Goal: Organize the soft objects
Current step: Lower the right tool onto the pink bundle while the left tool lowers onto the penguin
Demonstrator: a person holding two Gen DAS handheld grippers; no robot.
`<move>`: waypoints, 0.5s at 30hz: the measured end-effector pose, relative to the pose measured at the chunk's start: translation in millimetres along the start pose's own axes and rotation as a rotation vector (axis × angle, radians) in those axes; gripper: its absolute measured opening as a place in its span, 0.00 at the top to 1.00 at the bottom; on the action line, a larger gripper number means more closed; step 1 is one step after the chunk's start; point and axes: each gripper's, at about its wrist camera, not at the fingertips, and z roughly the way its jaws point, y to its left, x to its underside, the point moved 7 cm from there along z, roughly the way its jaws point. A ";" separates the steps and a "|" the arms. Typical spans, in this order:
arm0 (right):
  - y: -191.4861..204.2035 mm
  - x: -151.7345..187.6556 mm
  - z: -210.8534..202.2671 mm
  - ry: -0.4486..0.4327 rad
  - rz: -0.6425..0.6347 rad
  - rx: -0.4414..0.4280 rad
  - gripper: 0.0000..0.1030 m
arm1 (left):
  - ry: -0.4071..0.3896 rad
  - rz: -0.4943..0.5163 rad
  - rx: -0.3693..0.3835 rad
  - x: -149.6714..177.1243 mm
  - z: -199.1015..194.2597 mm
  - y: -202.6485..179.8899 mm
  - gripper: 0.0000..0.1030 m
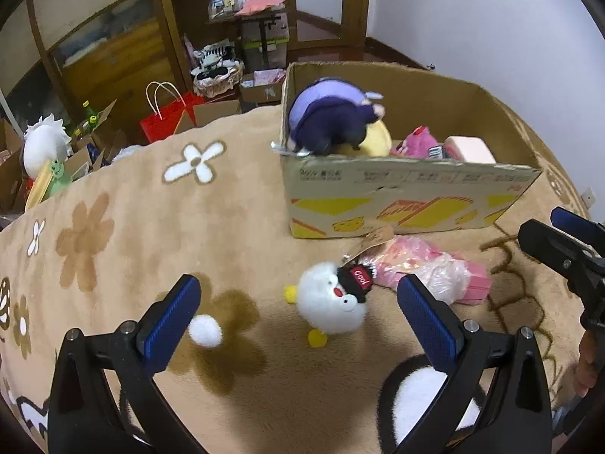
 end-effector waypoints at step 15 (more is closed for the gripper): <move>6.6 11.2 42.4 0.081 -0.033 -0.023 0.00 | 0.090 0.029 0.042 13.5 35.0 -12.7 0.00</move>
